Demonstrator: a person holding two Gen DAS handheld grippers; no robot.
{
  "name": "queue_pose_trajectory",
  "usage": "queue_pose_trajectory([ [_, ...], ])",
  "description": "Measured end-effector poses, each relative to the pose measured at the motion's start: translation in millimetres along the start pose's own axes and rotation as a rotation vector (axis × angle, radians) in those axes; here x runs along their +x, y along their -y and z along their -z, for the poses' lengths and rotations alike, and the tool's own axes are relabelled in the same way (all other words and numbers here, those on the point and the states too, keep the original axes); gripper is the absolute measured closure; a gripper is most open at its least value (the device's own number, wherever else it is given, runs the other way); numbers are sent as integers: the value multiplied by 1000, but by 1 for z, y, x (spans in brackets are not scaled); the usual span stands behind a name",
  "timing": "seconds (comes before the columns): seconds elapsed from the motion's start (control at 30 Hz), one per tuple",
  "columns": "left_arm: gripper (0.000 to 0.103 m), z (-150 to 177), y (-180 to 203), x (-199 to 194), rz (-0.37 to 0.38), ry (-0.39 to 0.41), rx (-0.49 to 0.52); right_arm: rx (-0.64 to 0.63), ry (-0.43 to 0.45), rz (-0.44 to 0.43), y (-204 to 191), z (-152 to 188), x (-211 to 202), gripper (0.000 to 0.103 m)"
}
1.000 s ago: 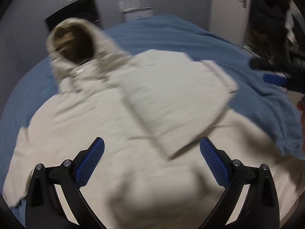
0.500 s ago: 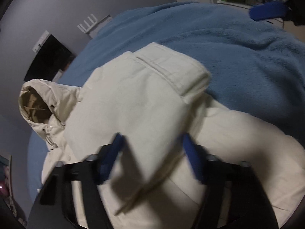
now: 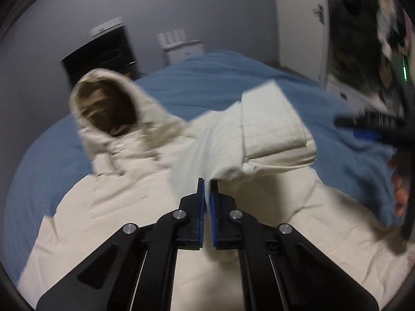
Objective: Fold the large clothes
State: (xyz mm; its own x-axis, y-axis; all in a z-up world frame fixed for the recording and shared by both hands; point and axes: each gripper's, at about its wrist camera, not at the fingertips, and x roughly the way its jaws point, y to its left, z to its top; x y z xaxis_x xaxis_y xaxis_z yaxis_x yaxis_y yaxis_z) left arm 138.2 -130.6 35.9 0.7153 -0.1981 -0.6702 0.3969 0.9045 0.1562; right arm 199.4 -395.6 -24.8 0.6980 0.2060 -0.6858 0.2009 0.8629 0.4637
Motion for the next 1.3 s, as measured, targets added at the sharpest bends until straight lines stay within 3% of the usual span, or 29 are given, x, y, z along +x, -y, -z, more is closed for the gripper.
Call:
queue_pose_trajectory([
  [0.1, 99, 6, -45, -18, -15, 18, -99, -46, -10, -14, -15, 9, 4, 18],
  [0.3, 99, 36, -93, -14, -42, -5, -231, -195, -21, -14, -48, 31, 15, 18],
  [0.4, 99, 62, -111, 9, -37, -75, -317, -288, -26, -6, -62, 43, 21, 18],
  [0.5, 99, 90, -134, 41, -22, -210, -440, -337, -59, -3, -68, 53, 32, 18],
  [0.6, 98, 108, -135, 58, -5, -326, -492, -353, -93, 3, -68, 58, 42, 18],
  [0.73, 95, 109, -130, 59, -18, -333, -490, -356, -132, 19, -64, 64, 52, 18],
  [0.77, 91, 108, -129, 58, -14, -331, -500, -355, -138, 19, -63, 65, 53, 18],
  [0.83, 71, 109, -132, 49, 12, -322, -560, -355, -140, 19, -62, 66, 52, 18],
  [0.9, 31, 113, -145, 30, 18, -270, -619, -354, -127, 18, -63, 66, 48, 18],
  [0.93, 25, 110, -148, 17, -26, -215, -629, -357, -120, 14, -65, 66, 47, 18],
  [1.03, 22, 97, -148, -7, -88, -107, -579, -387, -92, -1, -76, 66, 43, 18],
  [1.1, 21, 94, -146, -4, -91, -97, -541, -427, -80, -1, -84, 66, 46, 17],
  [1.2, 21, 100, -144, 28, -80, -201, -523, -515, -75, 25, -100, 72, 60, 14],
  [1.3, 21, 112, -142, 54, -117, -306, -494, -553, -110, 50, -103, 80, 80, 14],
])
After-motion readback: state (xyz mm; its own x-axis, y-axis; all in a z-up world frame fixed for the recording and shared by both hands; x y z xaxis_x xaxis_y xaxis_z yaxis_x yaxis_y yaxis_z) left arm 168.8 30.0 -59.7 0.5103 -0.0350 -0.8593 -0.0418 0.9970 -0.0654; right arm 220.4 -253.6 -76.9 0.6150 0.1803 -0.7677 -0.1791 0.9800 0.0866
